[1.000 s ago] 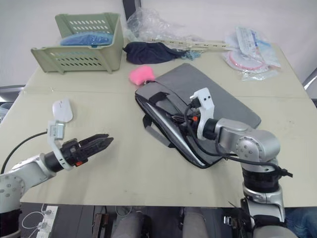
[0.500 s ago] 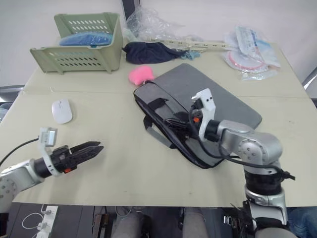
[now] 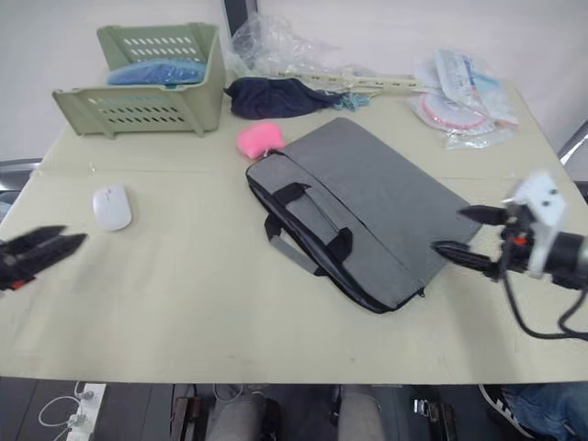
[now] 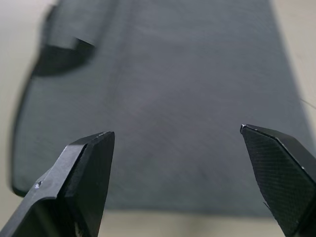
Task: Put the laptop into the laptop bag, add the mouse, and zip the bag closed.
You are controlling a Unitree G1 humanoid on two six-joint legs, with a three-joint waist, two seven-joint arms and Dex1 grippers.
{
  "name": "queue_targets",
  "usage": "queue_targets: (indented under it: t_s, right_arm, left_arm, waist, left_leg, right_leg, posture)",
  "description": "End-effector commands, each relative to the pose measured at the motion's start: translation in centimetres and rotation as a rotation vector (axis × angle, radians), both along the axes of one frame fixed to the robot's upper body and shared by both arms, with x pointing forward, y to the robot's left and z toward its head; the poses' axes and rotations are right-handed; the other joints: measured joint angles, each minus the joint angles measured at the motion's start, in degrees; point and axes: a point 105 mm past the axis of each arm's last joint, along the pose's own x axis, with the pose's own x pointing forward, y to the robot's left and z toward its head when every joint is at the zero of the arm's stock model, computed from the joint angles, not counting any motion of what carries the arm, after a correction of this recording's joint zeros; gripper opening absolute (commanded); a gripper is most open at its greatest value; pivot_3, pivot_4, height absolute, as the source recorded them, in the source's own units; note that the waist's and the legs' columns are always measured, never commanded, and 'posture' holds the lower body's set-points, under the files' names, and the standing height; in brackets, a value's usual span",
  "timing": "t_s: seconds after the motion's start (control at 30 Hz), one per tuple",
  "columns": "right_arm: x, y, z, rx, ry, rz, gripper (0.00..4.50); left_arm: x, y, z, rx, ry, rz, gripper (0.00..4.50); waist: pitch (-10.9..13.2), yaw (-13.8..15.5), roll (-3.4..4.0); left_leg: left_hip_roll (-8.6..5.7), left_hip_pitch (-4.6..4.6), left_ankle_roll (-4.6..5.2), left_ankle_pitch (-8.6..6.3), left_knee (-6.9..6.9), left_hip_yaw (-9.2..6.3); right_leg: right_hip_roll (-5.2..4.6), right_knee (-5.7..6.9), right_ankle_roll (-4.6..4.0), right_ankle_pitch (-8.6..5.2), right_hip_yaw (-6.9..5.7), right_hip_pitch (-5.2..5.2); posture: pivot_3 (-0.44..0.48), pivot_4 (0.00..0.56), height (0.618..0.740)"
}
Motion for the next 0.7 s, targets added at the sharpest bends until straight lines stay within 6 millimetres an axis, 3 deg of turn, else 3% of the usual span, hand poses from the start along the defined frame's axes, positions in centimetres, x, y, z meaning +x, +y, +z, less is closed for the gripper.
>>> queue_targets:
  t_s: [0.03, 0.17, 0.27, 0.47, 0.7]
  right_arm:
    - [-1.4, -3.4, 0.9, -0.081, -0.089, -0.060, 4.46]
    - [-3.1, -8.7, -0.7, -0.159, -0.144, -0.217, 4.46]
    - [-3.6, -10.0, -1.2, -0.152, -0.139, -0.228, 4.46]
    - [-4.1, -11.1, -1.7, -0.177, -0.146, -0.248, 4.46]
    - [-4.4, -10.3, -1.3, -0.144, -0.145, -0.165, 4.46]
  left_arm:
    - [0.0, 2.8, 0.4, 0.145, -0.034, 0.083, 4.47]
    - [0.0, 5.7, 0.5, 0.277, -0.043, 0.191, 4.47]
    - [0.0, 6.1, 0.4, 0.273, -0.046, 0.204, 4.47]
    - [0.0, 5.7, -0.1, 0.258, -0.025, 0.150, 4.47]
    - [-1.3, 4.9, -0.3, 0.184, 0.059, 0.032, 4.47]
  waist:
    - [0.0, -0.2, 0.04]
    - [0.0, -0.6, 0.03]
    - [0.0, -1.3, 0.03]
    - [0.0, -2.0, 0.03]
    - [0.0, -2.6, 0.02]
  left_leg:
    - [0.02, 0.08, 0.00, 0.00, -0.07, 0.06]
    - [0.09, 0.16, 0.00, 0.00, -0.13, 0.13]
    - [0.07, 0.16, 0.00, 0.00, -0.12, 0.16]
    - [0.14, 0.39, 0.00, 0.00, -0.11, 0.29]
    - [0.15, 0.52, 0.00, 0.00, -0.08, 0.43]
  right_leg:
    - [0.00, 0.00, -0.01, -0.01, 0.01, 0.00]
    - [0.03, 0.02, -0.04, -0.02, 0.00, 0.01]
    - [0.00, 0.02, -0.04, -0.02, 0.00, 0.02]
    - [0.00, 0.26, -0.04, -0.02, 0.04, 0.04]
    - [0.00, 0.39, -0.05, -0.03, 0.19, 0.06]
  posture:
    - [0.000, 0.150, 0.740]
    - [0.000, 0.150, 0.740]
    - [0.000, 0.150, 0.740]
    - [0.000, 0.150, 0.740]
    - [0.000, 0.150, 0.740]
